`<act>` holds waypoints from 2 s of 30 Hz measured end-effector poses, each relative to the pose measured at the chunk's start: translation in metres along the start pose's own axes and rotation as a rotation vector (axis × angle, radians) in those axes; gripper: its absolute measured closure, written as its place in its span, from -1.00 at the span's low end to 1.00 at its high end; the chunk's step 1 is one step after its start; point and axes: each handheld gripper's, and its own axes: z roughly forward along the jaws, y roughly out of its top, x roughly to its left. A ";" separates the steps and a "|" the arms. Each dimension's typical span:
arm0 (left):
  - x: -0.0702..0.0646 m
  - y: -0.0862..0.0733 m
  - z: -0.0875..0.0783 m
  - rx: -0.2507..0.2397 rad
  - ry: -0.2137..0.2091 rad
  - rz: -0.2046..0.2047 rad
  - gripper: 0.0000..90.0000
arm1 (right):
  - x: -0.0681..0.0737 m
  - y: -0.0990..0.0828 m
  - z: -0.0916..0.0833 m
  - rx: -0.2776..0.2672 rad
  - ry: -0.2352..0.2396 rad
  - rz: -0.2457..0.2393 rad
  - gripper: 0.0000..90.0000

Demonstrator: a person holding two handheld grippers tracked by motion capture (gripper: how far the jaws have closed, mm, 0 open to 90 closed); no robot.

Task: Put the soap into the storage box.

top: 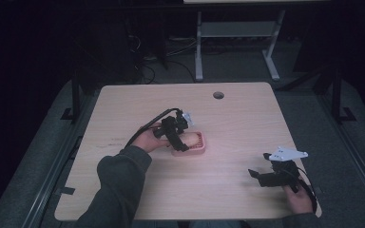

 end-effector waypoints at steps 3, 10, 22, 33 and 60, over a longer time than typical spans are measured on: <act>-0.002 -0.003 -0.003 -0.012 -0.012 -0.017 -0.49 | 0.000 0.000 0.000 0.001 -0.001 -0.004 -0.69; -0.007 -0.010 -0.009 -0.031 -0.007 -0.018 -0.49 | 0.002 0.001 0.002 0.006 0.001 -0.001 -0.69; -0.019 -0.025 -0.018 -0.043 -0.003 -0.018 -0.51 | 0.001 0.001 0.003 0.012 -0.005 -0.001 -0.69; -0.028 -0.042 -0.025 -0.065 0.000 -0.033 -0.51 | 0.000 0.001 0.005 0.022 -0.009 -0.002 -0.69; -0.043 -0.085 -0.030 -0.083 0.009 -0.077 -0.51 | -0.003 0.000 0.004 0.027 -0.026 0.008 -0.69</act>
